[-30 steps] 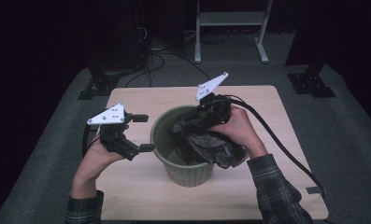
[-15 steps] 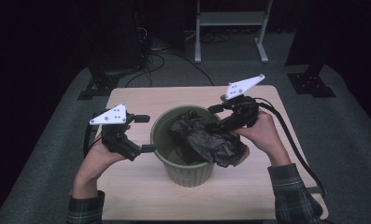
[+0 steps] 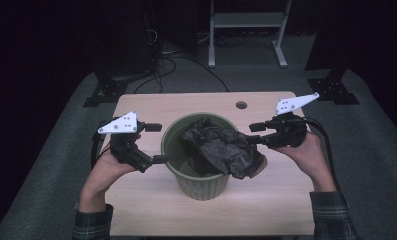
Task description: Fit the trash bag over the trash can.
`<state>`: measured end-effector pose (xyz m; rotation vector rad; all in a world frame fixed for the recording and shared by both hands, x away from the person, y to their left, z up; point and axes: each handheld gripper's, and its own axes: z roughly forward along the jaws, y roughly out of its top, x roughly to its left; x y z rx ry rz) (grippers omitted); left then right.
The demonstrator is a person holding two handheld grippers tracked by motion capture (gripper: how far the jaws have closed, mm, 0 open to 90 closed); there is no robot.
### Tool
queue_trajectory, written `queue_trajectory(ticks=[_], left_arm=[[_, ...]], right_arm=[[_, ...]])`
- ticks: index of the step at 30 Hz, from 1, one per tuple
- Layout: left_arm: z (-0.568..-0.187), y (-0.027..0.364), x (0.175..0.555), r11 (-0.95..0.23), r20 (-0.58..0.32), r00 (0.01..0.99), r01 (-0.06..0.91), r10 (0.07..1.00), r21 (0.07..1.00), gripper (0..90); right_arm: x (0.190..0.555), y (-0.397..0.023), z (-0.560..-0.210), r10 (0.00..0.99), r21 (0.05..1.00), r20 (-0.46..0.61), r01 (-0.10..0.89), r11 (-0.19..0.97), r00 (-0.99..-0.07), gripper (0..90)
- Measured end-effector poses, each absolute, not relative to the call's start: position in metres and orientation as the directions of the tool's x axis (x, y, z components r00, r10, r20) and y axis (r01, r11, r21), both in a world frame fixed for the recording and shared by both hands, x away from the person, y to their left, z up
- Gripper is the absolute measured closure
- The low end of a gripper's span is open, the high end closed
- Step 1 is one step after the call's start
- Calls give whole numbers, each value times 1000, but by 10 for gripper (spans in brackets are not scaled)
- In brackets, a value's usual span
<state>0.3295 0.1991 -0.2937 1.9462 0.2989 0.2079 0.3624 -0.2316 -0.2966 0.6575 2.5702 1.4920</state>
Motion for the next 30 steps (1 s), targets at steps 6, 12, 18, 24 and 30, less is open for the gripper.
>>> queue_trajectory(ticks=[6,12,18,24,30], left_arm=[[-294,193,329,-373,10,956,104,292,922,0],[-294,188,329,-376,14,958,98,285,922,0],[-296,183,331,-381,18,961,92,276,920,0],[-295,173,331,-375,30,967,69,253,924,36],[-297,154,337,-425,52,974,47,218,904,66]], right_arm=[[361,-234,-302,372,856,156,313,412,-915,813],[362,-221,-296,345,869,134,277,409,-929,899],[374,-194,-289,316,871,119,252,421,-941,899],[384,-176,-284,297,878,118,240,415,-947,899],[388,-166,-283,288,876,113,233,423,-951,899]])
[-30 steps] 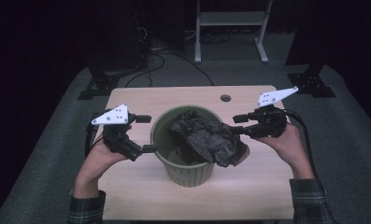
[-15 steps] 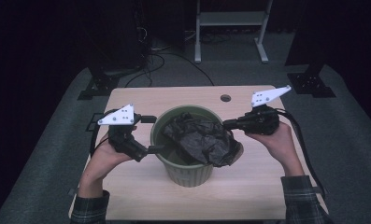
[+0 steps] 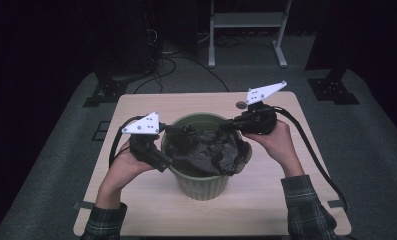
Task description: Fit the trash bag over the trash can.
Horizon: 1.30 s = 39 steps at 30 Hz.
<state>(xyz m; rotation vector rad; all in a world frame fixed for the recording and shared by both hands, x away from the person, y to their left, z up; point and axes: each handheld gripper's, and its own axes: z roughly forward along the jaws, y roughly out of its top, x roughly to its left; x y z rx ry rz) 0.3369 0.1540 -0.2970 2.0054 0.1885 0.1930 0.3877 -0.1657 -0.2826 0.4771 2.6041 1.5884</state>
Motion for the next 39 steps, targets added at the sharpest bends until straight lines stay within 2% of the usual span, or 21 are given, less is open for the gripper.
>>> queue_trajectory(ticks=[6,10,12,17,19,32,39], left_arm=[[-298,142,344,-456,46,983,41,178,889,129],[-299,138,346,-460,31,988,43,153,887,239],[-299,136,346,-474,45,989,27,139,880,362],[-299,137,344,-488,52,991,15,125,873,793],[-297,141,344,-473,37,990,32,136,881,896],[-296,189,346,-393,2,968,100,252,914,898],[-300,206,350,-364,-20,960,126,281,923,898]], right_arm=[[390,-164,-283,286,878,120,236,417,-951,900],[391,-164,-284,282,881,121,234,410,-952,900],[391,-164,-284,283,882,122,235,409,-951,900],[390,-165,-283,284,884,120,233,406,-951,900],[390,-165,-283,285,884,120,233,405,-951,900],[388,-169,-284,309,875,106,236,422,-945,900],[385,-189,-288,343,880,111,252,403,-933,900]])
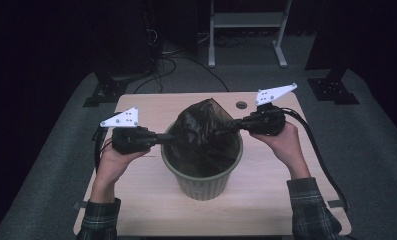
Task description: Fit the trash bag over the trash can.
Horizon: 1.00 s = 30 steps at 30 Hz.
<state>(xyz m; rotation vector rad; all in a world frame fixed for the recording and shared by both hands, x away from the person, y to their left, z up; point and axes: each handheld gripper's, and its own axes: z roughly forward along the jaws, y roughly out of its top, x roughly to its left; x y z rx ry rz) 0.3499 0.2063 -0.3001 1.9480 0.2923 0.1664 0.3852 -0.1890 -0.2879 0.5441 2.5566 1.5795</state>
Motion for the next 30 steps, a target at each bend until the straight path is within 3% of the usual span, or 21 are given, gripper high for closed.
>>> queue_trajectory(ticks=[15,16,19,22,30], left_arm=[[-314,222,363,-343,-60,940,181,335,922,898],[-314,221,364,-340,-61,940,181,335,923,898],[-315,220,365,-340,-61,942,179,331,923,898],[-315,220,365,-343,-61,941,181,332,922,898],[-316,218,366,-335,-66,941,184,332,924,898]], right_arm=[[375,-240,-299,446,879,124,307,366,-887,900],[375,-241,-299,446,881,124,305,362,-886,892],[372,-244,-294,461,902,117,289,322,-880,761],[369,-245,-285,469,921,102,261,288,-877,715],[354,-237,-261,421,945,66,192,263,-905,705]])
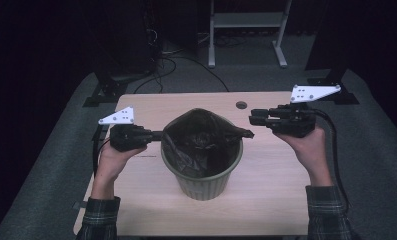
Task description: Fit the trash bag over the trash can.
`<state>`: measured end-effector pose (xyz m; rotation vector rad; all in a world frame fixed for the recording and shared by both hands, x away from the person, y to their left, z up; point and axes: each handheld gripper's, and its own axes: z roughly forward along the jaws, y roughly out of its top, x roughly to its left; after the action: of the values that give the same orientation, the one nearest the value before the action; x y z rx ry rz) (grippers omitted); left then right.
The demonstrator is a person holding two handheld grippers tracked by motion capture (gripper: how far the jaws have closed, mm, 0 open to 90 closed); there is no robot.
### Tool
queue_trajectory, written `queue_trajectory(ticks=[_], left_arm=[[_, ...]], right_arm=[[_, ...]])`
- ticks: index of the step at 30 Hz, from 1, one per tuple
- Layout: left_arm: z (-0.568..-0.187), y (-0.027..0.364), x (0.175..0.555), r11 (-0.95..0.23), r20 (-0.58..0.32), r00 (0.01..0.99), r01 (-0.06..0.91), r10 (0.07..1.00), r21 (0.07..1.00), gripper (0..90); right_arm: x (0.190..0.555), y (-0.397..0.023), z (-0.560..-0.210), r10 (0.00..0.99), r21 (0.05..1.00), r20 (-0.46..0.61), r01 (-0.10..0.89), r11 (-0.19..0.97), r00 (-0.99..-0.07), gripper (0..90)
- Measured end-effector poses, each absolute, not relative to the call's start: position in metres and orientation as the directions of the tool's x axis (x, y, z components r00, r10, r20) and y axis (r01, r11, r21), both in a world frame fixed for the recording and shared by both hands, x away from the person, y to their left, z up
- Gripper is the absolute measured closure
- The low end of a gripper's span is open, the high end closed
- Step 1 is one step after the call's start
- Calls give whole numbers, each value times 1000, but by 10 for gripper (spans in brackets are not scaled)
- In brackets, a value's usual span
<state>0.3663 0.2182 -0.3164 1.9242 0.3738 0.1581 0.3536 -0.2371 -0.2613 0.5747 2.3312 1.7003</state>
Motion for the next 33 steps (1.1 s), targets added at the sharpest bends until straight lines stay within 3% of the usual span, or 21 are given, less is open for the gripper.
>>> queue_trajectory(ticks=[13,15,20,25,33], left_arm=[[-318,212,367,-346,-63,944,179,323,921,897],[-318,210,367,-349,-61,947,176,316,920,897],[-317,203,365,-348,-51,952,160,302,924,892],[-306,212,358,-318,-14,942,127,336,940,678],[-275,210,339,-248,35,956,40,291,968,509]], right_arm=[[344,-204,-257,299,948,65,153,280,-952,633],[346,-198,-257,283,948,63,146,284,-957,674],[353,-183,-264,261,931,57,146,334,-964,887],[363,-173,-273,268,911,73,174,375,-961,897],[372,-165,-284,275,895,86,195,400,-958,898]])
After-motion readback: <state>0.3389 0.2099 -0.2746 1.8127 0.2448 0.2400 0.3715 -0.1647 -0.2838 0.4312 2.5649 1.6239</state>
